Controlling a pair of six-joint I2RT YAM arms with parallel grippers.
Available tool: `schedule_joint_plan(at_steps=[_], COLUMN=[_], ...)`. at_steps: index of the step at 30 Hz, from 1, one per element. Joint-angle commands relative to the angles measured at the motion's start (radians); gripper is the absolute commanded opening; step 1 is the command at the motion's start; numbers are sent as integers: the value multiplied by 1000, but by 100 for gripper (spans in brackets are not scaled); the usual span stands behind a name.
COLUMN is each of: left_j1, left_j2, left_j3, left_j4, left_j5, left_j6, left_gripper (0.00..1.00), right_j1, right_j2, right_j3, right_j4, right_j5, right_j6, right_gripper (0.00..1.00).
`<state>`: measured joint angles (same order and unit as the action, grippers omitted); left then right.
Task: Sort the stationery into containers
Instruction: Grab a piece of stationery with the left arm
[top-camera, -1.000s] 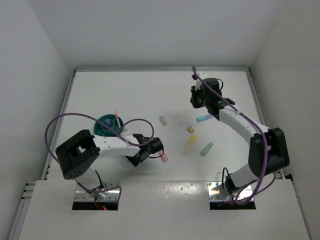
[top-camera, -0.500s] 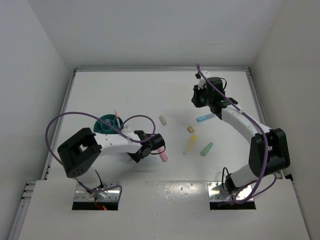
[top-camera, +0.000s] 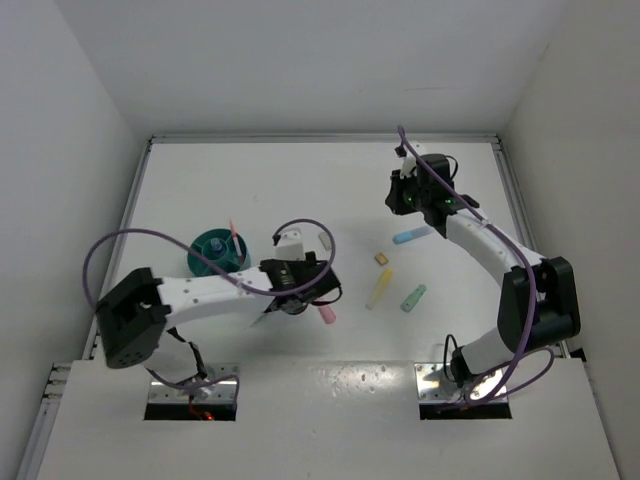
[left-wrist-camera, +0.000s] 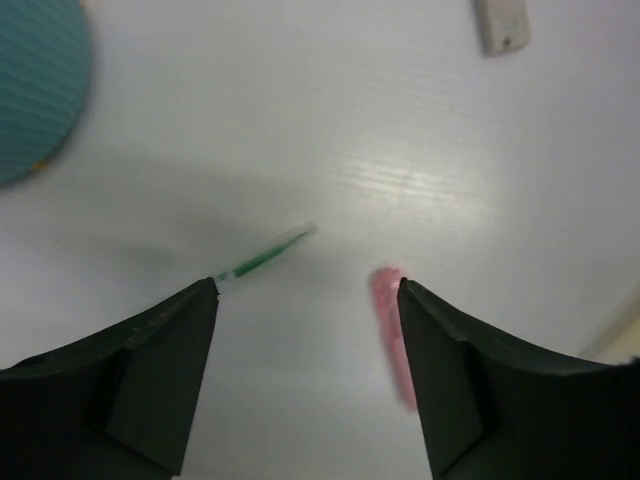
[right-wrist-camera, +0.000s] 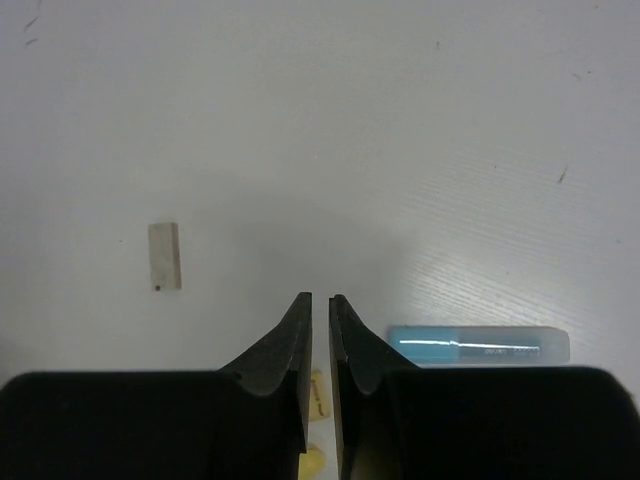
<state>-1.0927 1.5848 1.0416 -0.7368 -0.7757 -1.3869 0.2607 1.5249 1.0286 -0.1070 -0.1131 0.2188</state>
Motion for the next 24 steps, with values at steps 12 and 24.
schedule_joint_plan(at_steps=[12, 24], left_j1=[238, 215], left_j2=[-223, -101], left_j3=[-247, -229], left_j4=[347, 366], left_j5=[435, 492], left_j6=[701, 784], left_gripper=[52, 50], right_j1=[-32, -41], right_j2=[-39, -39], right_j3=[4, 4], right_j4=[12, 12], right_j5=[-57, -77], right_j6=[28, 37], right_gripper=[12, 12])
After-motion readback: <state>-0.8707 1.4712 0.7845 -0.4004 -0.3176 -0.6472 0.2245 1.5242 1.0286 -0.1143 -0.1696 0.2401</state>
